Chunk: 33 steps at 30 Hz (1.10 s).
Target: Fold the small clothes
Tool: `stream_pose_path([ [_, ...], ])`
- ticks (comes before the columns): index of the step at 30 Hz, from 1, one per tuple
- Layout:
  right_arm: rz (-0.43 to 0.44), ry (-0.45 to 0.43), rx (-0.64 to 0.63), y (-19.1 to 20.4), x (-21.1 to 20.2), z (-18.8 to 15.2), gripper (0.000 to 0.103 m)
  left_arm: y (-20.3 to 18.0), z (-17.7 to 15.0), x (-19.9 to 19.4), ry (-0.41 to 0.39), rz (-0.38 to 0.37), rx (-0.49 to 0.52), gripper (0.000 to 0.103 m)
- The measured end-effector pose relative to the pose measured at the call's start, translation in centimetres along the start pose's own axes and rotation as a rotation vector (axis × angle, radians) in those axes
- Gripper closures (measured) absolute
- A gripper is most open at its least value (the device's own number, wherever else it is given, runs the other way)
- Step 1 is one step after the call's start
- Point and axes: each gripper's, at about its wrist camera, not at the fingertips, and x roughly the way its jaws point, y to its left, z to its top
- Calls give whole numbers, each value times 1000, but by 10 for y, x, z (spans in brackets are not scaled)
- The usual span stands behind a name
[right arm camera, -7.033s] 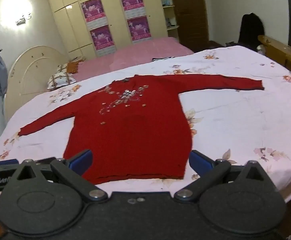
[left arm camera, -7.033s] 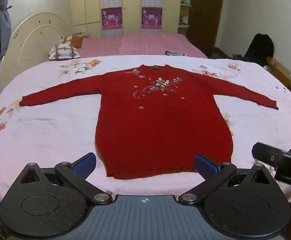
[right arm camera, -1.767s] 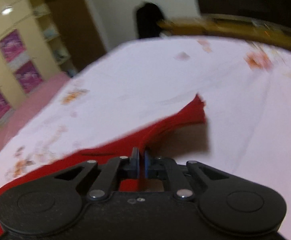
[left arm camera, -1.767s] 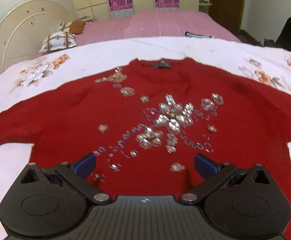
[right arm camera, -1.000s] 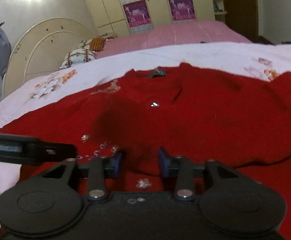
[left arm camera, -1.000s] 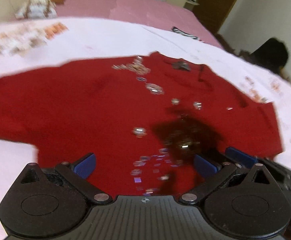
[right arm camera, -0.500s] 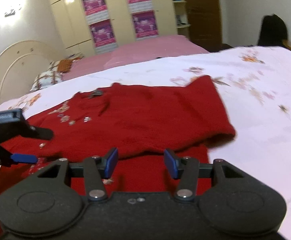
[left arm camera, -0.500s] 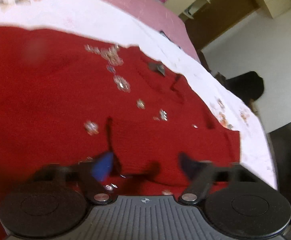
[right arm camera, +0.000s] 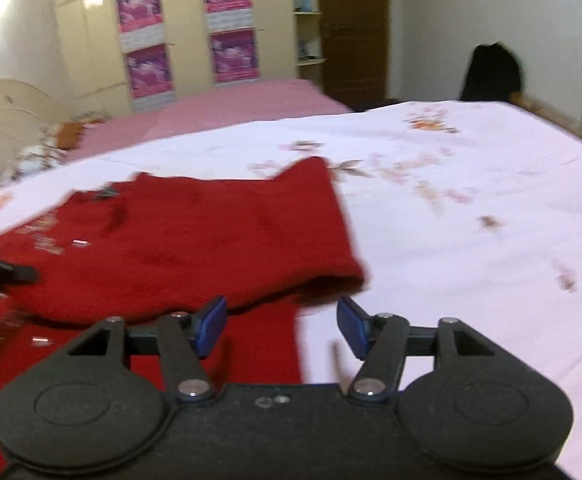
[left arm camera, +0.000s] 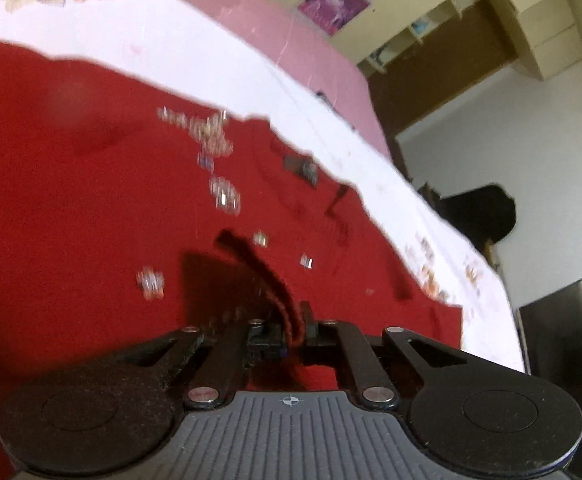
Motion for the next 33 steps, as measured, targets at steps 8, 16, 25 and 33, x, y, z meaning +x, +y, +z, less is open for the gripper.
stream_pose_path([
  [8,-14,59,65,-12,39,6,48,33,49,-40,-141,53,-27,98],
  [16,24,42,64,-1,49,17,94,70,46,-22,-82,178,-36,98],
  [25,50,102,83,-14,37,12,81,60,47,-49,-106,261,89,98],
  [33,132,34,142,-27,33,41,62,47,50,-56,-112,245,142,98],
])
